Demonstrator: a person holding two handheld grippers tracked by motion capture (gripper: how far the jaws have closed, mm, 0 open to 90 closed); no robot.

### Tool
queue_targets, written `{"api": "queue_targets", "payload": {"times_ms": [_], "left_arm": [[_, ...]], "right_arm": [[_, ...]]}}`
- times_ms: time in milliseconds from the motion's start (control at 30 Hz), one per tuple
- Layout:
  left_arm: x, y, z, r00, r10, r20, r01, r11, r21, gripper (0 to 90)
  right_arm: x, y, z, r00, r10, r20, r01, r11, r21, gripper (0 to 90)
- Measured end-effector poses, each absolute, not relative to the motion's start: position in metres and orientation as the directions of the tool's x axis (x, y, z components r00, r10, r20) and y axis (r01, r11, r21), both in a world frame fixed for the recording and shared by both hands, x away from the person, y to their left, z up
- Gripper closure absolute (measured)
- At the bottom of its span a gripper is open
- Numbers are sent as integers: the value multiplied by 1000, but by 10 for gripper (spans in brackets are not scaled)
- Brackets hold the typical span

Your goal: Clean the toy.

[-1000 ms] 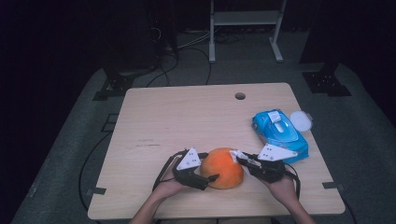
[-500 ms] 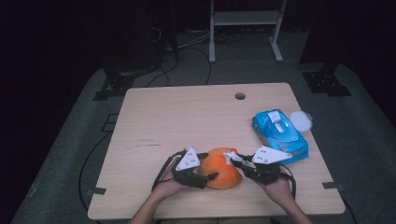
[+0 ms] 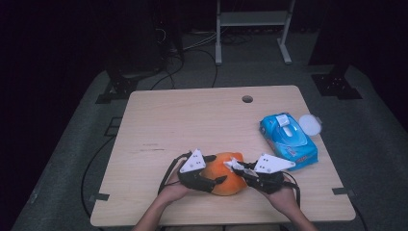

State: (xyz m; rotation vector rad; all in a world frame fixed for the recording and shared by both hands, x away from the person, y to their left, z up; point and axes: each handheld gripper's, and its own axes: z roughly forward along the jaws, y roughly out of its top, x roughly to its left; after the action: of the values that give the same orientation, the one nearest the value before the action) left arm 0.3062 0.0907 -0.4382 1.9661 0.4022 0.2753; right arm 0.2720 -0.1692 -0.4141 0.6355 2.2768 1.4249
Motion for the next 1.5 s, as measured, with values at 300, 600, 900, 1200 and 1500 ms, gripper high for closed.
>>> {"api": "queue_targets", "payload": {"times_ms": [300, 600, 900, 1200, 1500], "left_arm": [[310, 100, -442, 909, 416, -20, 188, -367, 911, 256], [301, 90, -441, 917, 397, 26, 146, -396, 907, 256], [300, 90, -442, 922, 386, 34, 135, -402, 906, 256], [310, 103, -444, 901, 430, -51, 217, -347, 912, 249], [306, 96, -445, 901, 434, -20, 191, -355, 915, 238]], "right_arm": [[288, -195, -428, -785, 619, -15, 274, 369, 888, 750], [268, -167, -414, -843, 533, -75, 164, 386, 908, 751], [290, -187, -422, -778, 628, -28, 257, 358, 898, 753], [283, -192, -425, -798, 602, -11, 283, 391, 876, 753], [268, -165, -411, -848, 527, -52, 195, 402, 894, 753]]}}
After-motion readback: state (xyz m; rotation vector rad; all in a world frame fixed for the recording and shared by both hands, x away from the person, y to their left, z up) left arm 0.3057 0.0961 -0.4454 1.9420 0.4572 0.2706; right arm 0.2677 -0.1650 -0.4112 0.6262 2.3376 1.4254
